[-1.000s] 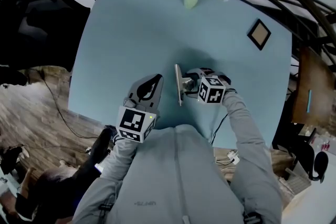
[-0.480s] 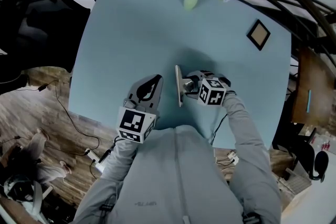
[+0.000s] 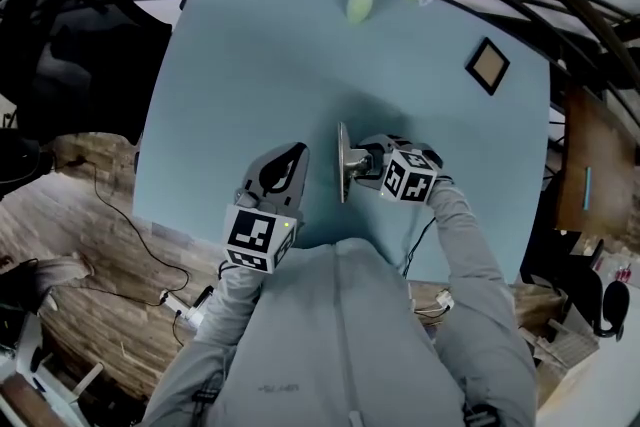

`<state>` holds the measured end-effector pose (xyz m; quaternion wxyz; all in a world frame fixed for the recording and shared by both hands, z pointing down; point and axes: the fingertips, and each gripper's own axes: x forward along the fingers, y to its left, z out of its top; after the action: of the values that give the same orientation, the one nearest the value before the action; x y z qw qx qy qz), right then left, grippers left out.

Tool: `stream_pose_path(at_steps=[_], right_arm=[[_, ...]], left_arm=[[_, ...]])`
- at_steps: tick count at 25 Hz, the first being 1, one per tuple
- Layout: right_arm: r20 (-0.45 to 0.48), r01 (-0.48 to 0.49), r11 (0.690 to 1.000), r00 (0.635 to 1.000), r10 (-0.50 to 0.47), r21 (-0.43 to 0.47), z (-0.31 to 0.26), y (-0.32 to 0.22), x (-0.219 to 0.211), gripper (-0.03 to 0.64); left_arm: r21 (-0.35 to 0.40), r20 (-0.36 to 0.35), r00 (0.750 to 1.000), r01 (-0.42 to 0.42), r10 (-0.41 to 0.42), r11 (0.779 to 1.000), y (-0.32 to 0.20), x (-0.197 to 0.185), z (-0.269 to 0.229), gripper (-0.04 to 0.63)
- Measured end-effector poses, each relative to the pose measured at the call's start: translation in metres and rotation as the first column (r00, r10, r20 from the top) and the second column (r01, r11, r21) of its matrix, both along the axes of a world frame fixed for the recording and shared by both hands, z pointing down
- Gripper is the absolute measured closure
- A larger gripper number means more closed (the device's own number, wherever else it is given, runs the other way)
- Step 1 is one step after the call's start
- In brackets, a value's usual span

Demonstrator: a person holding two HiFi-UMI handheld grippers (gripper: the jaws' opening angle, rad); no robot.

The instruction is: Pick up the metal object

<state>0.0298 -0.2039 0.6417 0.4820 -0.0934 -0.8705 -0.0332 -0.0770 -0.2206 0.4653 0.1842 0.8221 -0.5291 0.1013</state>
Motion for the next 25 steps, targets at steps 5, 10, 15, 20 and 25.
stream_pose_path(at_steps=[5,10,15,20,25], right_arm=[[0.040,-0.068,0.997,0.997,0.067,0.034,-0.018,-0.006,0.002,0.321],[0.106,-0.157,0.985,0.983,0.149,0.071,-0.045,-0.010,0.004,0.321],[0.191,-0.254,0.961,0.954,0.230,0.110,-0.073,-0.009,0.006,0.321],[0.291,-0.359,0.921,0.907,0.306,0.149,-0.109,-0.005,0.010,0.321],[0.412,-0.476,0.867,0.827,0.383,0.149,-0.147,0.004,0.017,0.321]], left_arm=[[0.020,-0.001,1.000,-0.004,0.004,1.000,0.004,-0.001,-0.008,0.566],[0.048,-0.002,1.000,-0.013,0.013,0.999,0.009,-0.002,-0.017,0.566],[0.080,-0.005,0.999,-0.034,0.034,0.996,0.016,0.000,-0.026,0.566],[0.116,-0.002,0.998,-0.066,0.067,0.991,0.025,0.003,-0.039,0.566],[0.138,0.007,0.995,-0.097,0.097,0.986,0.031,0.005,-0.051,0.566]])
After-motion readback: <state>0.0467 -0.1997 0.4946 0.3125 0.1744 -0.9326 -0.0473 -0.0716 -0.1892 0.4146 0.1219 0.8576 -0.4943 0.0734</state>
